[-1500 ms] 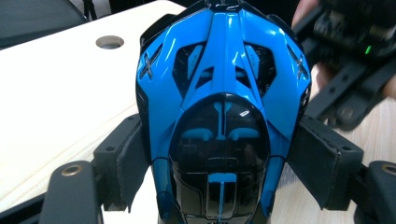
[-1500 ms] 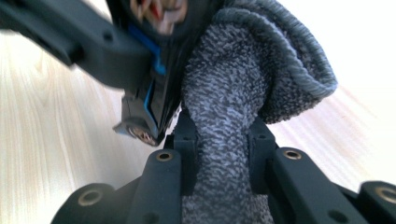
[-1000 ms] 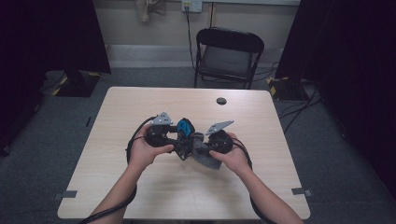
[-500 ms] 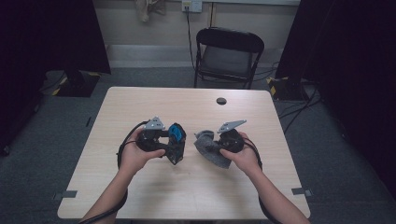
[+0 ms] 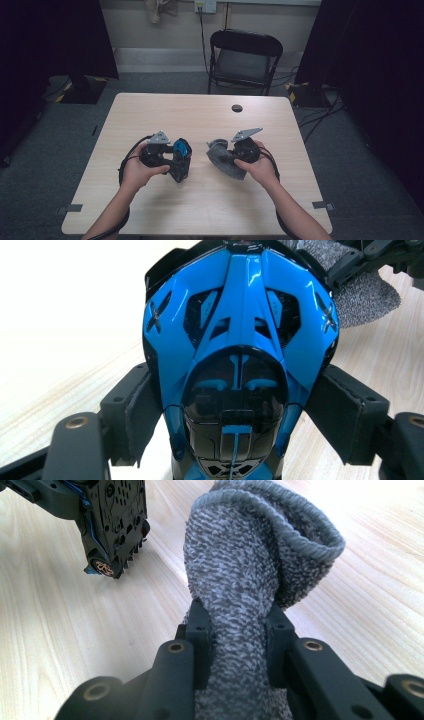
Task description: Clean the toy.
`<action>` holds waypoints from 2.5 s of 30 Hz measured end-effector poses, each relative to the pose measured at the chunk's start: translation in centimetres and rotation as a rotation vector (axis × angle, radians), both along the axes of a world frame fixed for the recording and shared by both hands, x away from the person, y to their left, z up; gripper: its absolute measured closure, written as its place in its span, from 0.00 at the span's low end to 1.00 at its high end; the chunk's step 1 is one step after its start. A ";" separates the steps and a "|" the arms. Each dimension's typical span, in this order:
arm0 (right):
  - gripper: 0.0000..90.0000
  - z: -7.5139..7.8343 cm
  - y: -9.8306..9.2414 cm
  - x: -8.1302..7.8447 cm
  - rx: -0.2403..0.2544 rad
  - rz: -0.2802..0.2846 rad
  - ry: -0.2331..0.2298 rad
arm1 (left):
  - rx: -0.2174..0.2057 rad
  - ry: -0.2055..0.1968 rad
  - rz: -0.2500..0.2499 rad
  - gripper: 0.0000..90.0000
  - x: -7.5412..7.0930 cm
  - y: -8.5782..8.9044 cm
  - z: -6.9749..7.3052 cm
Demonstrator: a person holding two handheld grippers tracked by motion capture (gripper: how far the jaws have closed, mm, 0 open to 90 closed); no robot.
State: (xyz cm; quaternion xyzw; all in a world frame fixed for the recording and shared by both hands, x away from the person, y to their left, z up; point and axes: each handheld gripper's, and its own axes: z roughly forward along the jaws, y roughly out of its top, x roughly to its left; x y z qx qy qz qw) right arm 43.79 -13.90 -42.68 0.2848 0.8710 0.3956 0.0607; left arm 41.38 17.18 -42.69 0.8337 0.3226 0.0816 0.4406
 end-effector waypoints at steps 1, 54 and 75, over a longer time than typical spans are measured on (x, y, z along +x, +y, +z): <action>0.80 0.0 0.0 0.0 0.000 0.000 0.001 | 0.000 0.000 0.000 0.27 0.0 0.0 0.0; 0.80 -1.5 -4.0 0.0 0.036 -0.075 0.030 | 0.099 0.079 -0.006 0.27 4.8 -7.4 -5.3; 0.80 -1.9 -3.5 -0.2 0.037 -0.062 0.042 | 0.145 0.072 -0.012 0.27 4.7 -7.9 -6.0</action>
